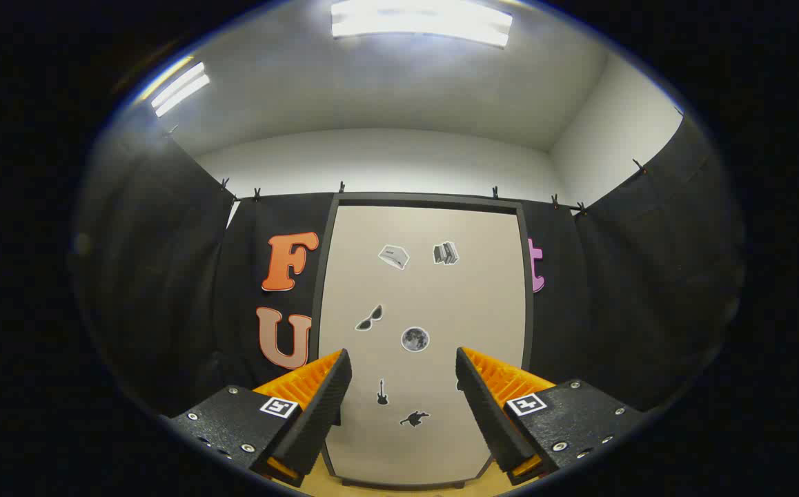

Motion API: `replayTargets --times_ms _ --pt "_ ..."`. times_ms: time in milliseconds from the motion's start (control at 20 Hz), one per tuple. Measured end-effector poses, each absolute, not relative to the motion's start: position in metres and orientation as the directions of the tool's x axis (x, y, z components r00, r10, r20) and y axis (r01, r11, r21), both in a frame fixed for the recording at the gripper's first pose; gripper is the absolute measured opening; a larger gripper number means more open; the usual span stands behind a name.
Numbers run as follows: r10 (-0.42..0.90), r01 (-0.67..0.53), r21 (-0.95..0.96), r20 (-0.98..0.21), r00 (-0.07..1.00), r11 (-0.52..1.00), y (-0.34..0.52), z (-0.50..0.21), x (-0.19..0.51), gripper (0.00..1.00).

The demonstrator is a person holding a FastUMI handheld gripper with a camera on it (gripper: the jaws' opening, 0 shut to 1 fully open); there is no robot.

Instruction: Open the shoe cabinet door, grab the shoes and put them into the shoe cabinet, then close the shoe cabinet door.

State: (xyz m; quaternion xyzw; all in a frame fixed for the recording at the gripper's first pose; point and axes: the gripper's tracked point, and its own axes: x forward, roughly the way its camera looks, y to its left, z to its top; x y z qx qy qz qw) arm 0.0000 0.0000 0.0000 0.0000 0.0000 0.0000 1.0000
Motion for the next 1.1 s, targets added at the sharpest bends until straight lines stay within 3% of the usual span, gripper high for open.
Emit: replayTargets --times_ms 700,1100 --pt "0.043 -0.043 0.029 -0.009 0.999 0.999 0.025 -0.008 0.011 0.94" --pt "0.069 -0.061 0.072 -0.115 0.991 0.996 0.045 -0.054 0.03 0.94"
